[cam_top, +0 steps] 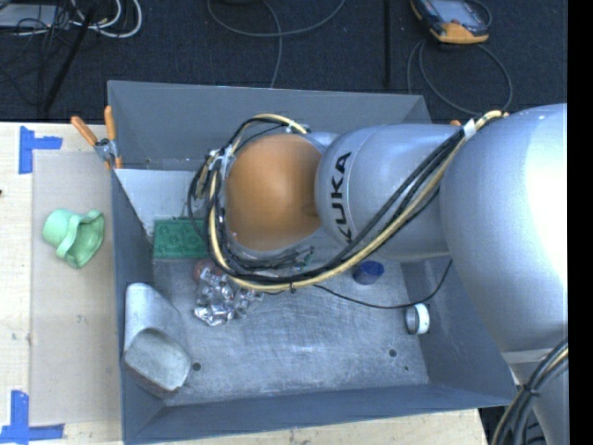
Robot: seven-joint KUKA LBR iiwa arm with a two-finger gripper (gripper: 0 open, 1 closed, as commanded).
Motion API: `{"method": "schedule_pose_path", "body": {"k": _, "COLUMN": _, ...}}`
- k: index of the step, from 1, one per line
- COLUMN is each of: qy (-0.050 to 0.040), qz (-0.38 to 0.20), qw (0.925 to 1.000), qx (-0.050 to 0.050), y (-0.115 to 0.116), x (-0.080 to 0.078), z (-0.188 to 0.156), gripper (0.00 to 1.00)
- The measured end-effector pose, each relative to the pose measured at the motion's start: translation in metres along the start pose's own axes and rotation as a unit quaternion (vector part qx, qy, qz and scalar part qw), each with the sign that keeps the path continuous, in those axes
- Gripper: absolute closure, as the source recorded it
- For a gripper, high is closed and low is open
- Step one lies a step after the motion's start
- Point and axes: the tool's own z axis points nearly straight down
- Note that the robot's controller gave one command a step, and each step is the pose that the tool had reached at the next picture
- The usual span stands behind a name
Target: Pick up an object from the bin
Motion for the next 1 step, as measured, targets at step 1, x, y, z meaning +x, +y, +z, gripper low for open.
{"method": "schedule_pose_path", "body": {"k": 1, "qy": 0.0003, "qz": 0.004, "qw": 1.0, "qx": 0.0, "y": 0.0037, "x": -0.0253, "z": -0.1882, "gripper": 1.0}}
